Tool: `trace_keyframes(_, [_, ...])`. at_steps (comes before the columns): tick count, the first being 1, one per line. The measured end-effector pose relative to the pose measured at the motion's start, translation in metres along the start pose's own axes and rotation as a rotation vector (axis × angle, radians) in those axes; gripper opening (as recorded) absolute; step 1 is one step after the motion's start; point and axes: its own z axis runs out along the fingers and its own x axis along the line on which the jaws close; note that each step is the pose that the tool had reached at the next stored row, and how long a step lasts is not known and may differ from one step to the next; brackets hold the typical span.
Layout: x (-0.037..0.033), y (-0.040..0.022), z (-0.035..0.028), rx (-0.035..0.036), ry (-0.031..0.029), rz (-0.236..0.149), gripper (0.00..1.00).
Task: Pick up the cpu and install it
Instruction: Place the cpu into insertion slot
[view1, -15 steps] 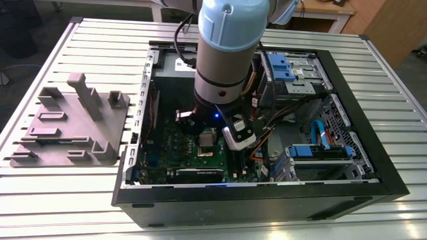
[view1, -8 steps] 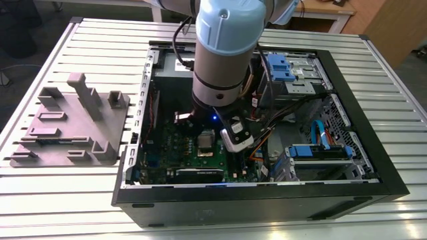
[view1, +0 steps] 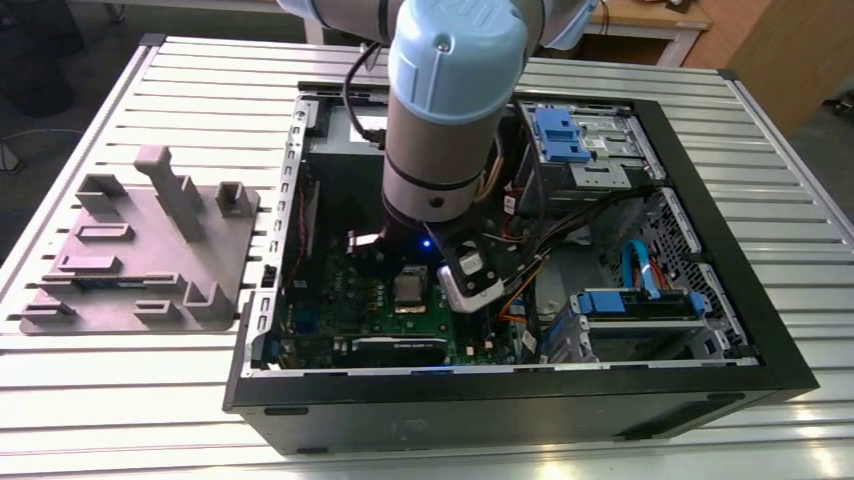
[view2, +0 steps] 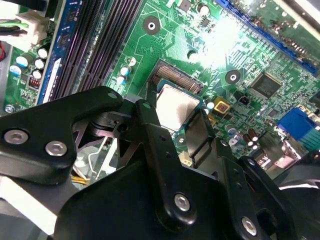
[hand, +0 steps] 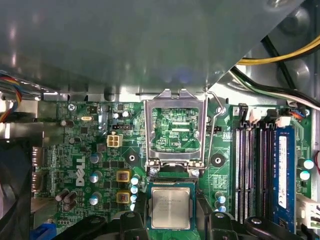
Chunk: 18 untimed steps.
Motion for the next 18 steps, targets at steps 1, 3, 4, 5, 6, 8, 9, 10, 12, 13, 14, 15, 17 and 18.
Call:
trace_keyframes(1, [0.0001,-0.0004,0.0008,0.0,0.0,0.0,0.47])
trace_keyframes(3, [0.0002,-0.001,0.0021,0.0001,0.0,0.0,0.47])
trace_keyframes(4, [0.0002,-0.0011,0.0022,0.0003,0.0001,0.0,0.47])
trace_keyframes(5, [0.0002,-0.0011,0.0028,0.0002,0.0001,0.0,0.47])
trace_keyframes(6, [0.0002,-0.0011,0.0033,0.0001,0.0001,0.0,0.47])
trace_keyframes(8, [0.0002,-0.0012,0.0036,0.0001,0.0001,0.0,0.47])
trace_keyframes(9, [0.0002,-0.0012,0.004,0.0001,0.0001,0.0,0.47])
trace_keyframes(10, [0.0002,-0.0012,0.0046,0.0001,0.0002,0.0,0.47])
trace_keyframes(12, [0.0001,-0.0014,0.0059,0.0002,0.0005,0.0,0.47])
trace_keyframes(13, [0.0001,-0.0015,0.0063,0.0003,0.0006,0.0,0.47])
trace_keyframes(14, [-0.0002,-0.0017,0.0065,0.0003,0.0007,0.0,0.47])
trace_keyframes(15, [-0.0004,-0.0017,0.0066,0.0003,0.0007,0.0,0.47])
trace_keyframes(17, [-0.0012,-0.0019,0.0068,0.0004,0.0008,0.0,0.47])
trace_keyframes(18, [-0.0015,-0.0019,0.0069,0.0002,0.0007,0.0,0.47])
